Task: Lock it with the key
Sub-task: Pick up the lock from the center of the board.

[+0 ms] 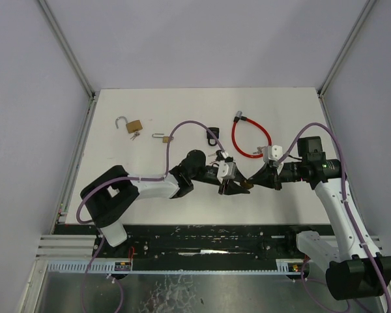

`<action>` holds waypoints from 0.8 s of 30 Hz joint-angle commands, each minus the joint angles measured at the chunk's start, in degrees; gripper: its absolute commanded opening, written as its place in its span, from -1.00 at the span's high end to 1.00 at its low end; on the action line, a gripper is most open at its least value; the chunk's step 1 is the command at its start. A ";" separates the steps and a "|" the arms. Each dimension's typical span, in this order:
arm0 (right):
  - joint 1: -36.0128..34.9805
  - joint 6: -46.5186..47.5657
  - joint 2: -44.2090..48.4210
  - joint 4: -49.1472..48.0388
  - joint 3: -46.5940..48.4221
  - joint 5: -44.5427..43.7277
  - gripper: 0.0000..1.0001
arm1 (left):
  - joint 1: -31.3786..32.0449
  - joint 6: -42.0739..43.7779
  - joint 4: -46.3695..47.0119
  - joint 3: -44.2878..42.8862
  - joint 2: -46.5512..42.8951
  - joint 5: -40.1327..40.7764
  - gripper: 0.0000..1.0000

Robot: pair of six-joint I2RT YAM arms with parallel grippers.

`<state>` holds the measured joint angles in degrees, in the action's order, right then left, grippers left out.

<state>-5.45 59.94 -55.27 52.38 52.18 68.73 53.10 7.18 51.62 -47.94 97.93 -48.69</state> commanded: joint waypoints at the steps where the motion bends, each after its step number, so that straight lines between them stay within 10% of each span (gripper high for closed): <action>1: 0.27 -0.09 0.21 -2.06 0.08 4.30 1.00 | -0.30 -1.55 3.07 -2.70 1.14 -1.04 0.46; 4: 0.28 -0.09 0.45 -2.27 -0.40 4.20 1.00 | -0.84 -2.04 0.17 -4.26 1.62 -1.65 0.93; 7: 0.27 -0.85 1.26 -2.64 -0.01 3.04 0.83 | -1.34 -1.63 -3.61 -5.35 1.47 -1.09 0.99; 10: 0.28 -5.31 3.27 -4.47 1.27 0.18 0.31 | -1.26 1.48 -5.01 -4.05 0.04 1.22 0.99; 14: 1.85 -8.60 6.73 -5.51 2.62 -2.93 -0.92 | -1.17 2.77 -5.20 -2.88 -1.06 2.77 0.99; 20: 3.27 -17.57 9.49 -12.58 0.35 -5.55 -0.99 | -1.24 2.80 -6.81 -2.86 -1.20 5.63 0.99; 24: 3.26 -4.06 4.34 -1.27 4.58 -4.30 -0.90 | -1.05 3.23 -6.55 -1.99 -1.82 7.54 0.99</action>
<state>-2.46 48.27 -46.15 44.36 52.47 64.07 51.96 8.84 43.90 -50.87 98.65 -44.05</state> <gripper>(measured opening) 0.989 0.118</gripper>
